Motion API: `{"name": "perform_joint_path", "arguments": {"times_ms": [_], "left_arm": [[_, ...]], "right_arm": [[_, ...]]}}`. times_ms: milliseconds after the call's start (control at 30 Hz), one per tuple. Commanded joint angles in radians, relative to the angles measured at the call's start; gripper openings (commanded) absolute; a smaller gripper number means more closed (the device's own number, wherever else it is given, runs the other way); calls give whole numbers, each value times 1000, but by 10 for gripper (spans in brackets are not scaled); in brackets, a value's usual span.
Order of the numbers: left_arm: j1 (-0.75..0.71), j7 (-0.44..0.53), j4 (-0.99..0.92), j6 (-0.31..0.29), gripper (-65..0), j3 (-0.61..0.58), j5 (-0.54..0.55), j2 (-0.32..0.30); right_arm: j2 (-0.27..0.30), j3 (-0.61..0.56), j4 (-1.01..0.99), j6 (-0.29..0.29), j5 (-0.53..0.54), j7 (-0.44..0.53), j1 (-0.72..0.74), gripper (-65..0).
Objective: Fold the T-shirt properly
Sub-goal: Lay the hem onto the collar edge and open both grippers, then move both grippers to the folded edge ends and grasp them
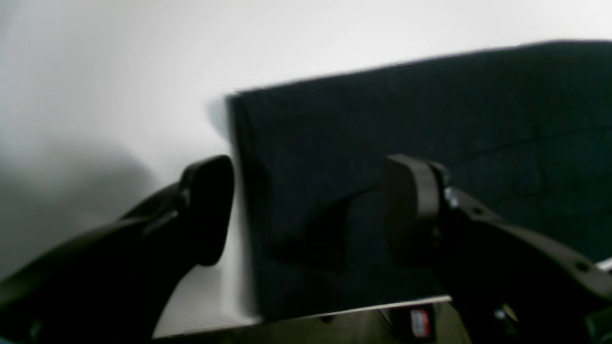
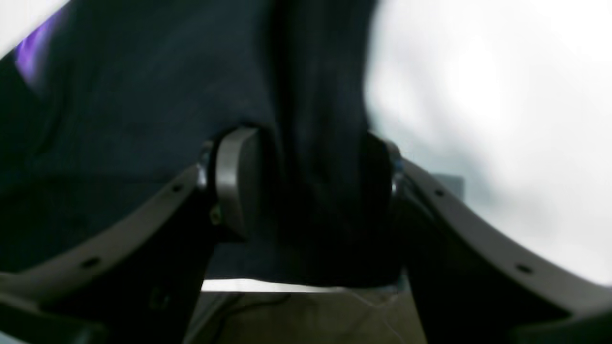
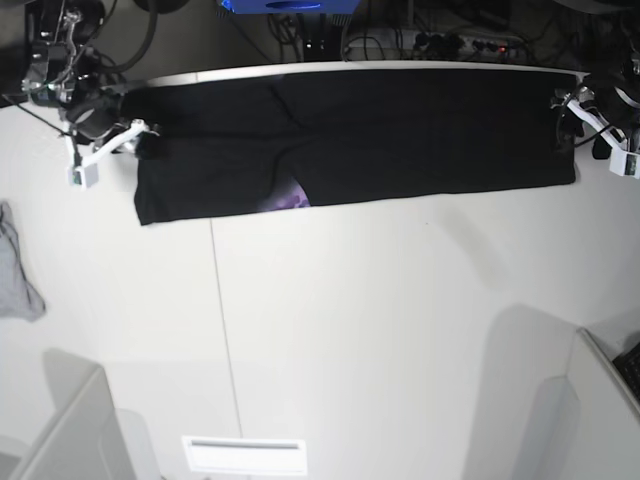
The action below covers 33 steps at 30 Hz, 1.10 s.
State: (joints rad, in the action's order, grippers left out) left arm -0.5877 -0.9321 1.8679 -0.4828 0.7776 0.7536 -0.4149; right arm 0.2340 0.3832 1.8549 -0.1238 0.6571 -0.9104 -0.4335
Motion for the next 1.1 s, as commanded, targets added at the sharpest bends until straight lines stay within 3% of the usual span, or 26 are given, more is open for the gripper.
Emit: {"name": "perform_joint_path", "arguments": {"times_ms": [0,67,133,167,233,267,333,400,500,633,867,1067], "left_arm": [[-7,17,16,0,-197,33,10,-17],[-5,17,19,0,-242,55,13,-8],[-1,17,19,0,-352,56,11,9],[-1,17,17,0,-429,52,7,17],[2,17,9,0,-650,49,5,37],[4,18,8,0,-650,49,5,49],[4,21,-9,0,-650,49,4,66],[10,26,-46,3,-650,15,-27,70],[58,72,-133,2,-650,-56,-158,77],[113,132,-258,0,-650,-86,-286,121],[237,160,-413,2,-650,-149,-372,124],[380,158,-486,5,-650,-148,-451,123]], "right_arm": [[3,30,36,-4,11,15,0,-357],[-12,55,76,-6,11,15,0,-359],[-15,50,119,-7,17,17,0,-377],[-23,47,136,-15,17,17,0,-410],[-38,20,147,-89,17,41,3,-539],[-43,4,142,-142,17,47,6,-633],[-49,-30,128,-193,11,47,19,-650],[-54,-72,87,-175,11,47,26,-650],[-52,-119,22,-155,10,57,31,-650],[-52,-132,-85,-155,8,57,69,-650],[-55,-137,-217,-155,-142,87,178,-650],[-55,-137,-335,-155,-152,84,321,-650]]}}
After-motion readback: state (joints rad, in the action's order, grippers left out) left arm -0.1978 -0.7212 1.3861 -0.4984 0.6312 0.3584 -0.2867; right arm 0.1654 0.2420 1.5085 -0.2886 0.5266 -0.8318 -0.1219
